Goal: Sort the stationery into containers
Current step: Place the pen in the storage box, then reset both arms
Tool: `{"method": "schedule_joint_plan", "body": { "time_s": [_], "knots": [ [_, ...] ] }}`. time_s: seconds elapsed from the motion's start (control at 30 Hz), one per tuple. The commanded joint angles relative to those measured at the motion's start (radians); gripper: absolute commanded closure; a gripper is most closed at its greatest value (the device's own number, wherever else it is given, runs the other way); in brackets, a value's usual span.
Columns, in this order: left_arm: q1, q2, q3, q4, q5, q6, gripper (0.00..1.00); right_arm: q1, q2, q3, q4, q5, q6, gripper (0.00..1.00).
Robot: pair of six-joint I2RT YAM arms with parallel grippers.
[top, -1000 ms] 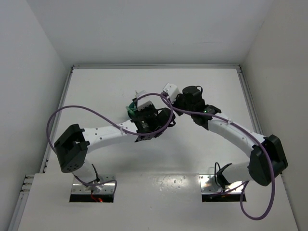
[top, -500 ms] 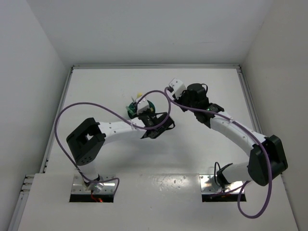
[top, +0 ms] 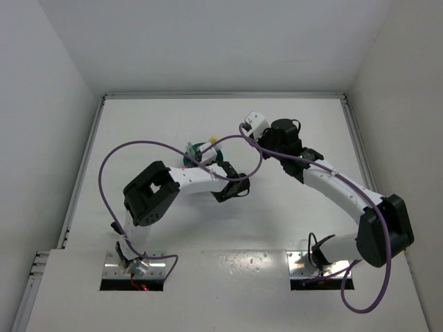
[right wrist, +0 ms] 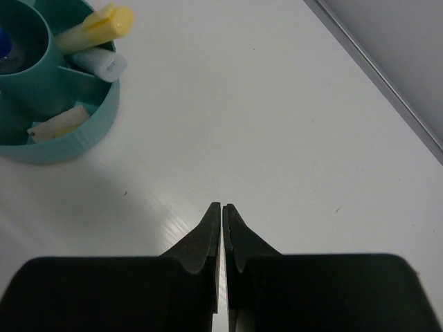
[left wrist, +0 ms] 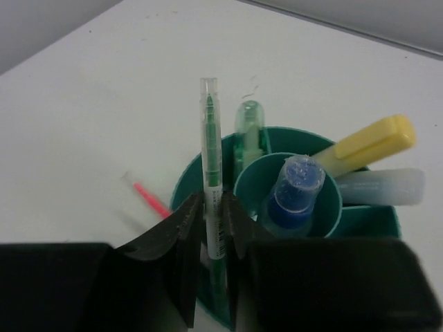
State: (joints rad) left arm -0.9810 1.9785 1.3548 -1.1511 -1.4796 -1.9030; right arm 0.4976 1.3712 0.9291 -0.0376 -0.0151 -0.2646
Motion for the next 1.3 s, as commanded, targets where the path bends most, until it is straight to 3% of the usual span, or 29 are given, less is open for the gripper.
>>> {"method": "schedule_joint_plan", "body": {
  "time_s": [0.0, 0.1, 0.13, 0.27, 0.57, 0.67, 0.77, 0.8, 0.87, 0.9, 0.93, 0.97, 1.0, 1.03, 1.07, 1.1, 1.17, 1.27],
  "knots": [
    [-0.012, -0.03, 0.007, -0.148, -0.087, -0.332, 0.74, -0.007, -0.015, 0.001, 0.039, -0.02, 0.016, 0.97],
    [-0.012, -0.03, 0.017, -0.148, -0.087, -0.309, 0.68, -0.007, -0.015, 0.001, 0.039, -0.029, 0.016, 0.97],
    [-0.012, -0.043, 0.017, -0.148, -0.087, -0.309, 0.59, -0.007, -0.015, 0.001, 0.03, -0.029, 0.016, 0.97],
    [-0.012, -0.062, 0.017, -0.148, -0.096, -0.298, 0.47, -0.007, -0.015, 0.001, 0.03, -0.039, 0.016, 0.97],
    [-0.033, -0.185, 0.036, -0.148, -0.143, -0.225, 0.44, -0.016, -0.015, 0.001, 0.021, -0.057, 0.016, 0.97],
    [-0.064, -0.242, 0.046, -0.148, -0.166, -0.174, 0.44, -0.016, -0.015, 0.001, 0.01, -0.078, 0.016, 0.93],
    [-0.11, -0.32, 0.046, -0.148, -0.166, -0.125, 0.44, -0.016, -0.015, 0.001, 0.01, -0.1, 0.016, 0.75],
    [-0.136, -0.369, 0.032, -0.148, -0.166, -0.11, 0.44, -0.016, -0.015, 0.01, -0.002, -0.1, 0.016, 0.43],
    [-0.157, -0.426, 0.014, -0.148, -0.144, -0.036, 0.44, -0.016, -0.024, 0.01, -0.013, -0.131, 0.005, 0.0],
    [-0.157, -0.457, 0.014, -0.148, -0.127, 0.01, 0.27, -0.016, -0.033, 0.01, -0.004, -0.131, 0.014, 0.0],
    [-0.157, -0.522, 0.014, -0.148, -0.079, 0.11, 0.18, -0.016, -0.034, 0.01, -0.004, -0.131, 0.046, 0.0],
    [-0.133, -0.559, 0.014, -0.005, -0.036, 0.407, 0.01, -0.016, -0.034, 0.02, -0.004, -0.108, 0.07, 0.0],
    [-0.104, -0.602, 0.014, -0.004, 0.028, 0.41, 0.0, -0.016, -0.034, 0.02, -0.004, -0.108, 0.094, 0.0],
    [-0.069, -0.723, -0.073, 0.342, 0.12, 0.912, 0.0, -0.016, -0.034, 0.03, -0.004, -0.089, 0.117, 0.0],
    [-0.026, -0.794, -0.132, 0.482, 0.374, 1.078, 0.0, -0.016, -0.034, 0.03, -0.004, -0.074, 0.167, 0.0],
    [0.051, -0.867, -0.198, 0.698, 0.512, 1.296, 0.0, -0.016, -0.058, 0.008, 0.013, -0.06, 0.177, 0.0],
    [0.131, -1.042, -0.34, 0.787, 0.779, 1.389, 0.0, -0.016, -0.089, -0.016, 0.042, -0.04, 0.177, 0.0],
    [0.189, -1.124, -0.402, 0.824, 0.924, 1.487, 0.0, -0.016, -0.142, -0.035, 0.051, 0.012, 0.206, 0.0]
  ]
}}
